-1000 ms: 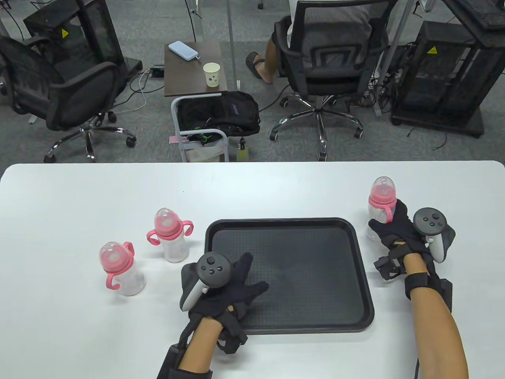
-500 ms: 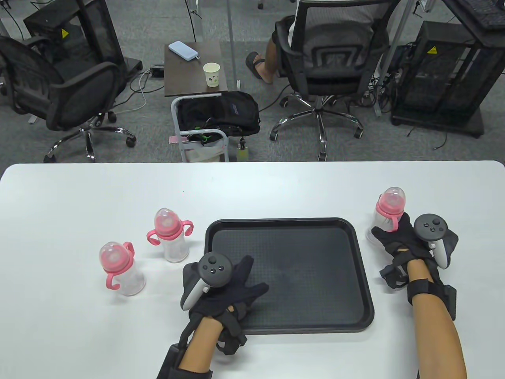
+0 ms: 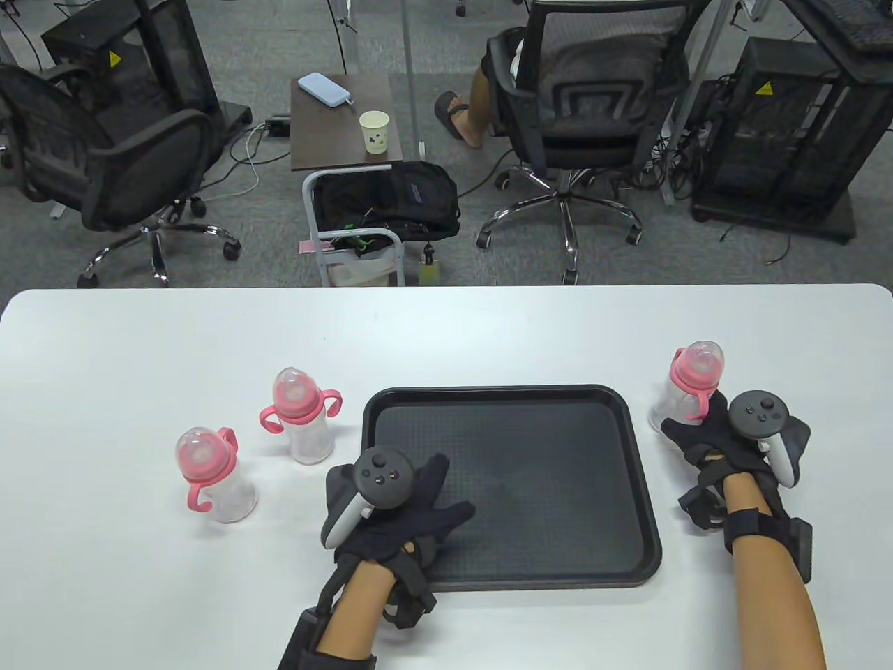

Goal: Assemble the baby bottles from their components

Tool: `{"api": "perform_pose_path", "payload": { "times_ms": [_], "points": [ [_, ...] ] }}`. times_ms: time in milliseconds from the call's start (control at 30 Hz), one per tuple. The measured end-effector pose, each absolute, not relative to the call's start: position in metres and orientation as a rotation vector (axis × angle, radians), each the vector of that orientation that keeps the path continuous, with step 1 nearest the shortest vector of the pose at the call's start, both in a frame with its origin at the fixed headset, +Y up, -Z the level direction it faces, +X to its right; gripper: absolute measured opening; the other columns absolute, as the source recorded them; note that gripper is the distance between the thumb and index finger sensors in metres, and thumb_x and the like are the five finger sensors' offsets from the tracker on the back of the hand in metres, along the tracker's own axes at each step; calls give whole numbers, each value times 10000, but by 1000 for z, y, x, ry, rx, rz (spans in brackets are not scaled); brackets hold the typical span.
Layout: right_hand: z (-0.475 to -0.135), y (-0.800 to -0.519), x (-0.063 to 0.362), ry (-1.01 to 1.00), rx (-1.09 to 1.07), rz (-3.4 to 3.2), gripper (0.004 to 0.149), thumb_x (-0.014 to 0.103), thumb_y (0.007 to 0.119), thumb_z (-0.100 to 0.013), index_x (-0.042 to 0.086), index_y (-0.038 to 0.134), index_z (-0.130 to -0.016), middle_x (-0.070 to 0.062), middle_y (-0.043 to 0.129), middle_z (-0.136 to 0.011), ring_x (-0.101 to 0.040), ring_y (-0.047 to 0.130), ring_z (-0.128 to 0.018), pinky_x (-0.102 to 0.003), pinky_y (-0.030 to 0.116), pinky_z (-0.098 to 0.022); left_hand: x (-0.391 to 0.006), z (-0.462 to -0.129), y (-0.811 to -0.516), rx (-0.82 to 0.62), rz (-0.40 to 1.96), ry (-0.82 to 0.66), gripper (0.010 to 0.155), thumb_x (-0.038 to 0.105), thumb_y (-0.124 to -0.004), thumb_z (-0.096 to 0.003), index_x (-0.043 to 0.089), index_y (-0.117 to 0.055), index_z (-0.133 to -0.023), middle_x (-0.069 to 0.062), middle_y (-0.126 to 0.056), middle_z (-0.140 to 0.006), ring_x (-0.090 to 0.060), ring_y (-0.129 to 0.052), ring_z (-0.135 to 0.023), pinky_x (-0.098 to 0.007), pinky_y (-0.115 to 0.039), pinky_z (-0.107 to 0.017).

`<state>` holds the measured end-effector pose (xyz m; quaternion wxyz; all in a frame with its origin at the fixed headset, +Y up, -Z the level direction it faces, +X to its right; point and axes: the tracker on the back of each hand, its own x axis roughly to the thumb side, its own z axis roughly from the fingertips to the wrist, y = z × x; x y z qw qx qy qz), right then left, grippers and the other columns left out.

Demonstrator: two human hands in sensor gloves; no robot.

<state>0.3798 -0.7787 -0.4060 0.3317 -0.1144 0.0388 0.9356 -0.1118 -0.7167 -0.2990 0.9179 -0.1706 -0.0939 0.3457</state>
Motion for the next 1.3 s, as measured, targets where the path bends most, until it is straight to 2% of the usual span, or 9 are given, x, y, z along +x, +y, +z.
{"api": "perform_pose_path", "payload": {
  "times_ms": [167,333,533,600,700,933,1033,1133,1300],
  "points": [
    [-369,-764,388,132,-285,2471,957,495,865,-517,34,276,-1114,-333,423,-1145,-620,499,-1009,-704,451,-689,-115,-298,-714,-341,721,-193,848,601,-809,-526,192,-499,-1201,-199,-625,-1161,-530,-701,-968,-620,-657,-674],
    [-323,-720,385,-11,-187,2617,897,513,850,-526,58,357,-1121,-319,468,-1149,-617,540,-1006,-738,474,-674,-118,-296,-710,-315,747,-208,833,608,-805,-528,220,-509,-1202,-192,-593,-1179,-533,-631,-1013,-642,-600,-705],
    [-272,-670,337,-304,107,2769,869,576,808,-531,98,402,-1133,-302,517,-1148,-613,577,-997,-758,493,-661,-115,-291,-702,-168,686,-257,843,649,-810,-499,272,-530,-1199,-140,-562,-1211,-508,-536,-1078,-669,-505,-747],
    [-264,-663,315,-346,200,2760,862,602,775,-536,112,404,-1140,-305,508,-1154,-615,554,-1008,-763,482,-664,-114,-289,-699,-125,659,-264,792,669,-812,-486,351,-599,-1179,-73,-552,-1241,-482,-489,-1116,-676,-458,-765],
    [-258,-657,277,-387,338,2770,875,638,743,-533,127,398,-1153,-307,490,-1167,-617,525,-1024,-771,464,-668,-113,-286,-696,-70,629,-279,846,726,-797,-461,425,-513,-1199,-32,-478,-1277,-456,-407,-1155,-687,-390,-784],
    [-259,-658,212,-371,534,2778,924,718,667,-508,171,343,-1179,-307,401,-1204,-623,414,-1064,-800,380,-677,-108,-280,-690,-3,567,-308,966,820,-754,-413,440,-398,-1227,-1,-259,-1314,-399,-173,-1193,-691,-244,-802],
    [-264,-659,195,-361,572,2771,941,738,647,-499,186,310,-1183,-305,352,-1217,-619,359,-1078,-810,333,-680,-108,-279,-691,-11,532,-307,994,849,-724,-411,468,-301,-1226,23,-136,-1307,-384,-46,-1172,-681,-144,-794],
    [-269,-660,186,-345,597,2796,946,750,632,-492,201,296,-1185,-296,331,-1224,-617,327,-1087,-818,301,-679,-110,-280,-692,-22,516,-288,1032,872,-694,-406,468,-201,-1217,28,-81,-1299,-387,-13,-1163,-685,-133,-789],
    [-275,-662,177,-318,622,2817,946,750,630,-491,204,296,-1187,-298,308,-1228,-613,307,-1090,-822,285,-678,-118,-283,-693,-18,553,-260,1032,879,-676,-409,455,-206,-1224,20,-88,-1301,-403,-21,-1160,-689,-138,-786]
  ]
}}
